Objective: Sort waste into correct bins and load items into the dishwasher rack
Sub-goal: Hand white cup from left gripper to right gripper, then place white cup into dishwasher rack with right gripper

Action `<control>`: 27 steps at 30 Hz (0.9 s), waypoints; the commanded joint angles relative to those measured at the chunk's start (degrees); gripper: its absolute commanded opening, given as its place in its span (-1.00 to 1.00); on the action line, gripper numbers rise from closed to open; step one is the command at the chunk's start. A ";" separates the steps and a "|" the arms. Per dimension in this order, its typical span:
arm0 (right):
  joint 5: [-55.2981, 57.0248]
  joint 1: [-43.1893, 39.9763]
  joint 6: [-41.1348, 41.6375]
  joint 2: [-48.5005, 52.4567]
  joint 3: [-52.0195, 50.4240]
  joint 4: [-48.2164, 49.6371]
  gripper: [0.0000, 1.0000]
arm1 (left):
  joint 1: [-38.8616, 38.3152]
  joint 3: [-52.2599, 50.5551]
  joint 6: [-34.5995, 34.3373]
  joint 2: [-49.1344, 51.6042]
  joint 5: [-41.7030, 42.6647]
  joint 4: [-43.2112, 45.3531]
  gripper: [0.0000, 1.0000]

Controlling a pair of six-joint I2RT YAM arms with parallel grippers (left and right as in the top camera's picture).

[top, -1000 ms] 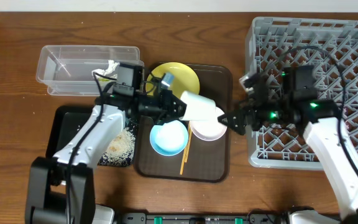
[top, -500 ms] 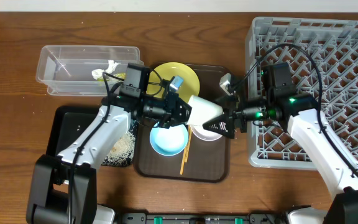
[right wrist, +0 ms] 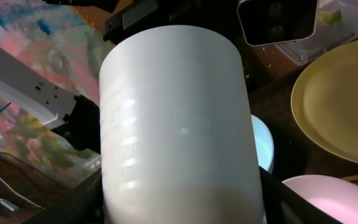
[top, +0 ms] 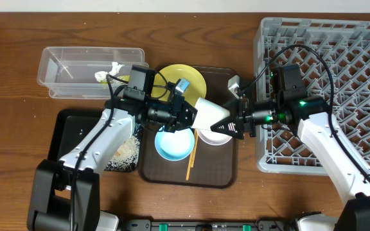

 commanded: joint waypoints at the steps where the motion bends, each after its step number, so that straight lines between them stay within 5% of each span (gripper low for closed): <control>1: 0.55 0.98 0.28 0.17 1.03 0.20 0.03 | -0.46 0.52 -0.04 -0.07 0.72 0.28 -0.86; 8: 10.99 0.81 3.61 0.11 1.07 0.17 -0.12 | -0.46 0.52 1.70 -0.07 -5.25 0.15 -0.31; 18: 36.83 -5.22 7.80 -4.07 11.82 -15.37 -0.17 | 3.26 0.52 7.13 -3.26 -26.95 -3.69 -0.14; 27: 55.76 -17.09 22.08 -4.24 26.99 -31.45 -0.42 | 5.92 0.55 11.54 -16.31 -46.84 -13.05 -0.13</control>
